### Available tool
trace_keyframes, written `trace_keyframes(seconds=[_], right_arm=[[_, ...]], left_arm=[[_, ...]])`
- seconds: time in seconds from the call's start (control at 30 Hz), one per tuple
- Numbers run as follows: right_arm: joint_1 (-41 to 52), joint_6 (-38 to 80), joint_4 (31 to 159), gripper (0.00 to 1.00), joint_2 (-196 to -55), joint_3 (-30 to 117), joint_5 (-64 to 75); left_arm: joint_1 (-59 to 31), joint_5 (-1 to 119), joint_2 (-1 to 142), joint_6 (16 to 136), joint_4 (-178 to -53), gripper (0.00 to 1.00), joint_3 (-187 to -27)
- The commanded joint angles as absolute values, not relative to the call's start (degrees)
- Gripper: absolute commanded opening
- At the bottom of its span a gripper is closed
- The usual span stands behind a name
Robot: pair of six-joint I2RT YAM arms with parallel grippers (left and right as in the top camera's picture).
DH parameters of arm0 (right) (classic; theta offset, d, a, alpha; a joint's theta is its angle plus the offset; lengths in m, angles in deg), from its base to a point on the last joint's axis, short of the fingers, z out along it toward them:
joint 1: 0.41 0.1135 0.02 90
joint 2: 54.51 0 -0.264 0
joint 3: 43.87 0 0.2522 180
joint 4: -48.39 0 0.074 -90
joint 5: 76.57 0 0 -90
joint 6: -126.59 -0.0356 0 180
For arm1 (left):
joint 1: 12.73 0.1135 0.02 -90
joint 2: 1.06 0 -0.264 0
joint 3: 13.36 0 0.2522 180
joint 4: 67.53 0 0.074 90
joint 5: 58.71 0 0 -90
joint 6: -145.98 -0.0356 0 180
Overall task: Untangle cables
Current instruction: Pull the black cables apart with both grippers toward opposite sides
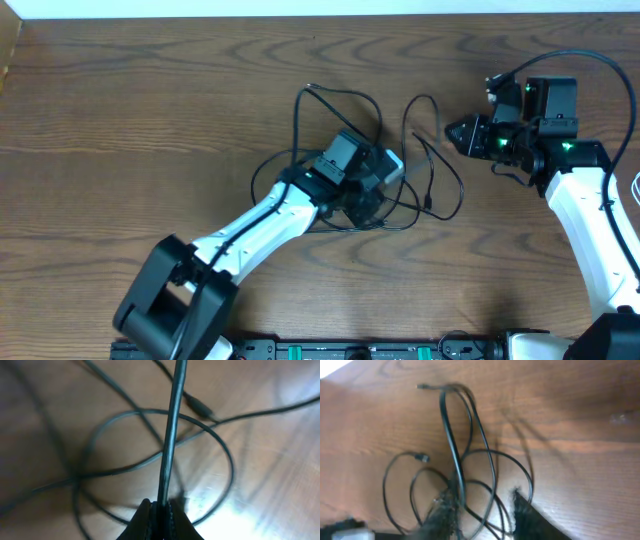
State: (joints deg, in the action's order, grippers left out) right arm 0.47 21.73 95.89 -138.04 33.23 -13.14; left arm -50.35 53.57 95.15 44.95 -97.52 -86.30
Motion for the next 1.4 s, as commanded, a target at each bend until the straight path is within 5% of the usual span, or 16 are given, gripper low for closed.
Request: trace_keyframes(seconds=[0.0,0.23,0.43,0.77,0.93,1.1,1.37], right_arm=[[0.82,22.54,98.33,0.52,-138.11,33.88,-14.93],[0.82,31.74,108.19,0.73,-138.11,33.84,-21.27],[3.73,32.62,104.98,0.77,-138.13,29.71,-21.22],[7.55,29.82,79.67,0.81,-138.15,17.16,-8.57],[7.51,31.40,82.05,0.92,-135.33,18.93,-21.16],[6.44,35.20,96.59,0.99,-122.78,22.01,-10.60],[7.18,34.98,90.66,0.98,-119.81,18.10,-0.15]], left_arm=[[-47.82,49.39,90.78,47.72,-97.46,0.07,-87.27],[-44.48,49.46,89.38,52.97,-97.33,0.07,-87.27],[-44.41,50.27,89.38,55.20,-95.18,0.08,-87.27],[-44.39,60.19,87.48,56.36,-96.56,0.07,-87.27],[-44.02,56.19,87.02,55.66,-97.65,0.08,-87.27],[-42.88,55.21,87.02,55.66,-98.11,0.07,-87.27],[-42.84,59.60,86.91,55.70,-97.94,0.08,-87.27]])
